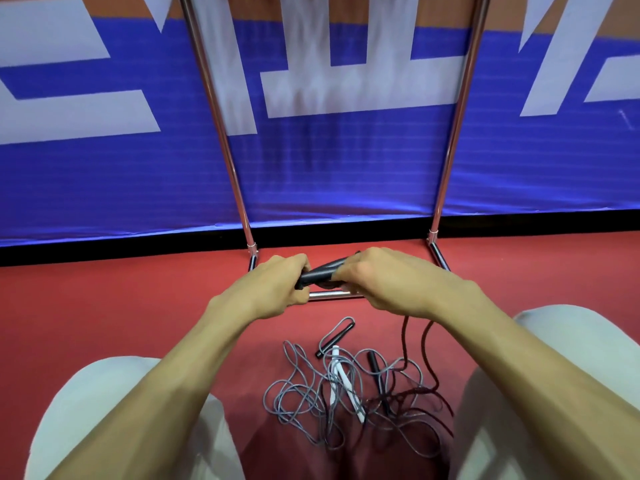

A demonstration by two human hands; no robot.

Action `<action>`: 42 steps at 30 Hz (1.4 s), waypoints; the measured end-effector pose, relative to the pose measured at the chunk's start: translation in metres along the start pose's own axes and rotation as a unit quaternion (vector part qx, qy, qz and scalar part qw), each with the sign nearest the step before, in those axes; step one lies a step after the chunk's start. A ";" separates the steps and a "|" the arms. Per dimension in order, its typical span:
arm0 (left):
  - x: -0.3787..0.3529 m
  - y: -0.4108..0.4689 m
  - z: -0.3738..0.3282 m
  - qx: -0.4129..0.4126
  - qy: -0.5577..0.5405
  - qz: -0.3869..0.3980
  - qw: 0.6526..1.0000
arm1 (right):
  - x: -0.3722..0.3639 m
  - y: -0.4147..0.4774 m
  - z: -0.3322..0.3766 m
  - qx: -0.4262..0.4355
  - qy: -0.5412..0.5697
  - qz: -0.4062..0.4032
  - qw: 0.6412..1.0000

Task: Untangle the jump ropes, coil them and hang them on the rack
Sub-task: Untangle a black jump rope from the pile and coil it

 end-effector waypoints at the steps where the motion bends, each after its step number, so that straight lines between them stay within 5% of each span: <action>1: 0.000 0.000 -0.002 -0.001 -0.002 -0.002 1.000 | 0.004 0.000 -0.001 0.005 -0.004 -0.030 1.000; 7: 0.000 -0.008 -0.017 -0.022 -0.031 -0.022 0.999 | 0.029 -0.005 -0.017 -0.074 0.072 -0.198 0.975; 13: -0.005 -0.016 -0.029 -0.077 -0.028 -0.014 0.997 | 0.017 -0.001 -0.035 -0.196 0.236 -0.114 0.945; 18: -0.012 -0.025 -0.042 -0.109 -0.124 0.122 0.979 | 0.004 0.002 -0.038 -0.190 0.522 0.008 0.832; 22: 0.004 -0.027 -0.038 -0.102 -0.278 0.093 0.951 | -0.002 0.008 -0.046 -0.212 0.621 -0.018 0.754; 26: 0.019 -0.027 -0.036 -0.111 -0.418 0.039 0.901 | -0.005 0.016 -0.039 -0.177 0.593 -0.059 0.783; 30: 0.029 -0.023 -0.032 -0.110 -0.448 -0.053 0.886 | -0.006 0.020 -0.026 -0.179 0.436 -0.034 0.882; 34: 0.028 -0.018 -0.021 -0.085 -0.373 -0.110 0.917 | -0.010 0.013 -0.024 -0.176 0.275 0.014 0.945; 42: 0.032 -0.007 0.002 -0.005 -0.158 -0.209 0.965 | -0.016 0.000 -0.024 -0.119 0.246 0.081 0.959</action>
Point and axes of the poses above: each hand's wrist, its own y-axis towards the middle knuckle, its own x-axis out of the back of the hand, z = x × y, the point moved 4 cm from there along y, towards the middle knuckle, and after that the axes turned 9 degrees about -y, right-handed, at the moved point
